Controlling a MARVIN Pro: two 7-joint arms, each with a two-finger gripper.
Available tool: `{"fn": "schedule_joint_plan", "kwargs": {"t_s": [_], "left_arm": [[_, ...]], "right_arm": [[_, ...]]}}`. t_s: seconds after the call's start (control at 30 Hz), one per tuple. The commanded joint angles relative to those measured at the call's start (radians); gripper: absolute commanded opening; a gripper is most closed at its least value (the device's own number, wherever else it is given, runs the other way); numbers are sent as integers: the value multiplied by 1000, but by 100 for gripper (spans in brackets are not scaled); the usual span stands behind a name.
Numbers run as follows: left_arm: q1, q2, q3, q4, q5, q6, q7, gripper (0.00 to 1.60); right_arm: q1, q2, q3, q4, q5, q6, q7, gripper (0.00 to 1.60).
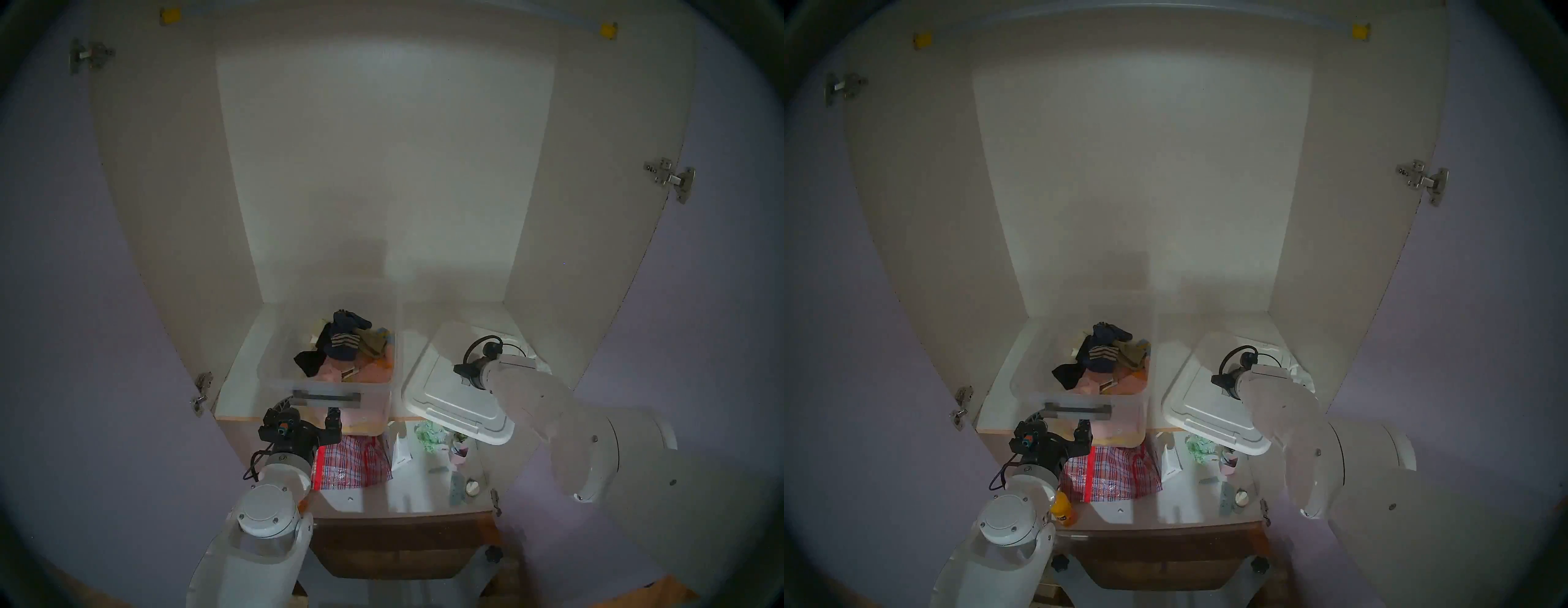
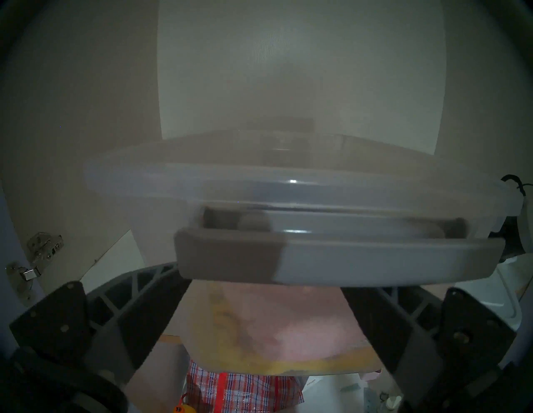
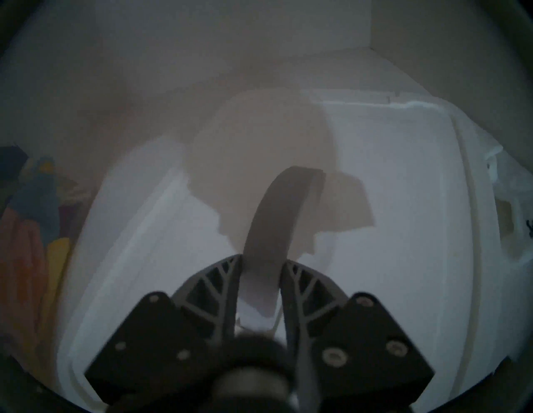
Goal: Take socks out of the storage bin, place them on top of the cabinet, and put the lid back on the bin
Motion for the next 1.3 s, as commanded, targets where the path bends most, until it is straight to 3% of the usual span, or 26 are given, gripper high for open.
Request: {"fn": "schedule_joint_plan", "kwargs": {"t_s": [0.0,0.57,0.77,0.9,1.2,1.27], "left_arm": [[-21,3,-1,-33,2,-12,-5,160],[-23,8,5,-30,-3,-12,5,160],[-22,12,7,-33,-5,-13,6,160],[-22,15,8,-33,-7,-13,7,160],[-23,17,11,-32,-10,-13,11,160],[-24,18,12,-31,-11,-12,12,160]], "right_arm": [[52,1,-41,-41,-33,-35,34,30],[160,32,-25,-135,-4,-37,130,26],[147,36,-7,-162,11,-7,179,16],[126,36,0,-198,10,-9,222,0],[127,44,30,-269,38,-15,290,0],[135,43,67,-278,75,-3,316,0]]}}
